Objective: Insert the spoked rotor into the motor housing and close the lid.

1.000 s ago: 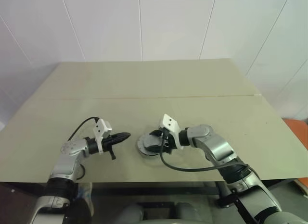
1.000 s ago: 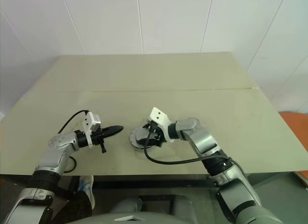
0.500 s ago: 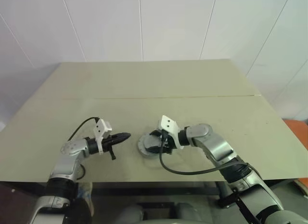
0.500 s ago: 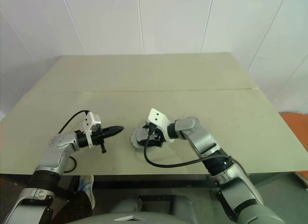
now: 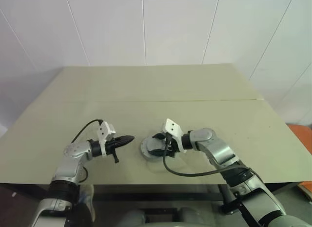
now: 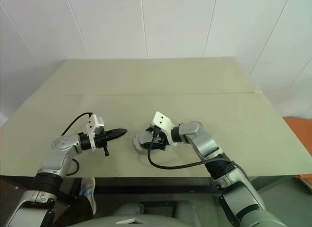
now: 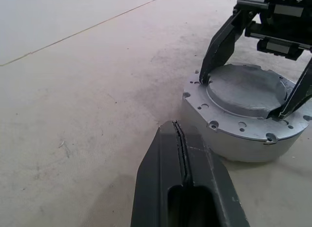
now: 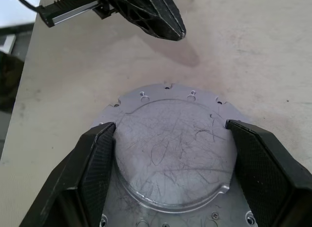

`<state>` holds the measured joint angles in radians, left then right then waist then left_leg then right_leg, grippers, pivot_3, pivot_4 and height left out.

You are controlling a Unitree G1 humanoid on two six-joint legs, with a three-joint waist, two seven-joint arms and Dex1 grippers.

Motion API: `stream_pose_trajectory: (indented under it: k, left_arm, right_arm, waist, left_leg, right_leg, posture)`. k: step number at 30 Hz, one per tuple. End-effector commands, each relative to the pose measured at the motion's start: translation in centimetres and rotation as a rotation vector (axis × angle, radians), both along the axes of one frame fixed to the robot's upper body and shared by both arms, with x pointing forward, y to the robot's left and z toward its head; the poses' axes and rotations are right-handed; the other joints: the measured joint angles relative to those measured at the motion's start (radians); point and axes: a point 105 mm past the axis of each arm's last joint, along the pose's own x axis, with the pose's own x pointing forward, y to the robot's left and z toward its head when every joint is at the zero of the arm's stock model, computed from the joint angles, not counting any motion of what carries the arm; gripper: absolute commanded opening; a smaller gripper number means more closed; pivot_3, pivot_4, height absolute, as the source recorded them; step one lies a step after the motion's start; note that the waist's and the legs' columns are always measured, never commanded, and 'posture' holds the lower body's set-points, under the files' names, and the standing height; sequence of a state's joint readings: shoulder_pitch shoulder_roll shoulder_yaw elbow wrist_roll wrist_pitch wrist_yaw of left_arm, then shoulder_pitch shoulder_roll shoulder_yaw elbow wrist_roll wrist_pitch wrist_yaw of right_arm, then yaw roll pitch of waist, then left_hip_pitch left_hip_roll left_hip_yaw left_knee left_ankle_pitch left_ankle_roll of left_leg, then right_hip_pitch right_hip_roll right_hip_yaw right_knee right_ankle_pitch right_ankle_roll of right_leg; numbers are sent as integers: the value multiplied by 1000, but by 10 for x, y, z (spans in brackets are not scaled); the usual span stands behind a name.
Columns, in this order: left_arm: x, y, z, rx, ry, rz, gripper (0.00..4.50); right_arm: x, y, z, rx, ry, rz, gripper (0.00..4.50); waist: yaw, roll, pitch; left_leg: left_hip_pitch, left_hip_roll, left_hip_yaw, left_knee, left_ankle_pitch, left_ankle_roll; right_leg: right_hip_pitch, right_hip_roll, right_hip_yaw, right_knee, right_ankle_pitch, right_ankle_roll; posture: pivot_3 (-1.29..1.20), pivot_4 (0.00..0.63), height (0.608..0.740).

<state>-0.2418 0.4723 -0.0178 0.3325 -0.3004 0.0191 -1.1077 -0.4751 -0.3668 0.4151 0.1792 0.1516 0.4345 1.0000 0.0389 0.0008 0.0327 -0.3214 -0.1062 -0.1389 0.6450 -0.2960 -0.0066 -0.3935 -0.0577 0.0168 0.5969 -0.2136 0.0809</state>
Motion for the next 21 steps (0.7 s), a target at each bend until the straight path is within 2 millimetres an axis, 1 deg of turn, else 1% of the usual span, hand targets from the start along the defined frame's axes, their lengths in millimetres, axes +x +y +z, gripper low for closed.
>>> stream_pose_trajectory:
  k: [1, 4, 7, 10, 14, 17, 19, 21]
  left_arm:
    - [5, -2, 12, 0, -46, -10, 0]
    - [6, -2, 12, 2, -47, -11, 0]
    - [6, -3, 12, 2, -47, -11, 0]
    - [6, -3, 12, 2, -48, -13, 0]
    - [6, -4, 13, 0, -49, -14, 0]
    - [6, -4, 13, -1, -50, -15, 0]
    - [6, -5, 12, -1, -49, -17, 0]
    - [6, -6, 12, -1, -49, -20, 0]
  right_arm:
    - [-19, -22, -52, -101, 184, -41, 3232]
    - [-30, -22, -53, -93, 234, 7, 3232]
    - [-34, -24, -53, -107, 249, 34, 3232]
    - [-37, -30, -54, -164, 244, 66, 3232]
    - [-31, -39, -57, -244, 187, 58, 3232]
    - [-30, -41, -58, -265, 185, 60, 3232]
    - [-33, -39, -57, -263, 189, 87, 3232]
    - [-30, -40, -59, -278, 179, 79, 3232]
  waist:
    - [-1, 0, -1]
    - [1, -1, -1]
    - [2, -3, -5]
    - [5, -2, -6]
    - [9, -2, -8]
    - [8, -2, -9]
    - [9, -1, -9]
    - [9, -1, -9]
  left_leg:
    - [0, 0, 0, 0, 0, 0]
    - [0, -1, 0, -1, -1, 0]
    - [2, -1, 0, -1, -3, 2]
    - [1, -1, 0, -1, -4, 4]
    - [0, -4, 0, -1, -7, 8]
    - [0, -4, 1, 0, -10, 6]
    - [1, -4, 1, 0, -10, 6]
    - [1, -4, 1, 0, -10, 6]
  right_leg:
    - [1, -1, 0, 0, 0, 0]
    - [1, -2, 0, -1, 0, 0]
    - [-4, -2, 0, -1, -1, 1]
    - [-6, -2, 0, -1, -1, 2]
    - [-9, -4, 0, -1, -3, 7]
    - [-9, -4, 1, -1, -4, 7]
    - [-8, -4, 1, -1, -4, 7]
    - [-6, -4, 1, -1, -5, 8]
  posture:
    - [0, 0, 740]
    - [0, 0, 740]
    - [0, 0, 740]
    - [0, 0, 740]
    - [0, 0, 740]
    - [0, 0, 740]
    - [0, 0, 740]
    - [0, 0, 740]
